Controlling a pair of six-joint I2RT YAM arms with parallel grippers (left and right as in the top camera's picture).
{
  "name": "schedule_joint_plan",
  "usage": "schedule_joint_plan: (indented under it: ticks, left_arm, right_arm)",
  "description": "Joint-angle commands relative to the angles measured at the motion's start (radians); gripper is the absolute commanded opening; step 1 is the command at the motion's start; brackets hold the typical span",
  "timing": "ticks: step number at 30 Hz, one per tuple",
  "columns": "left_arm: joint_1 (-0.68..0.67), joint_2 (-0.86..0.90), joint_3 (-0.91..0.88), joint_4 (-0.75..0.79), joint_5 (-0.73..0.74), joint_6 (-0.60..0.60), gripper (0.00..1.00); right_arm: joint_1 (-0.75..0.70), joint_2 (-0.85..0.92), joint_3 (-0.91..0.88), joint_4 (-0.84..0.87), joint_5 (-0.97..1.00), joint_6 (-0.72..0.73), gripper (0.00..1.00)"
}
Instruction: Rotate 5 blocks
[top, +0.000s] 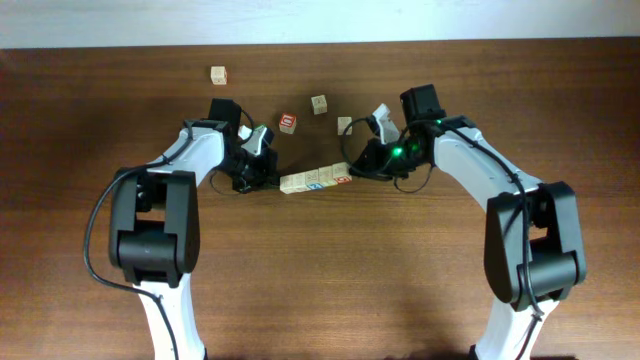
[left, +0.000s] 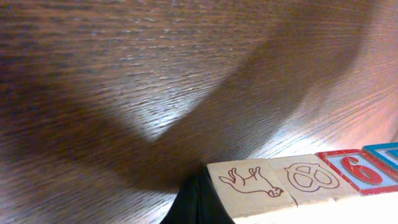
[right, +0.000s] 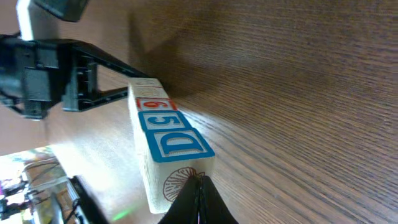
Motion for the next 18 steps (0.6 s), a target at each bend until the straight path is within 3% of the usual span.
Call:
schedule_joint_plan:
  ticks: [1,18]
  left_arm:
    - [-0.076,0.035,-0.011,0.005,0.134,-0.01,0.0]
    - [-0.077,0.035,-0.011,0.005,0.111,-0.01,0.0]
  right_arm:
    - [0.165,0.041,-0.009,0.004,-0.112,0.005,0.05]
    - [0.166,0.074,-0.01,-0.007,0.128,0.084,0.04]
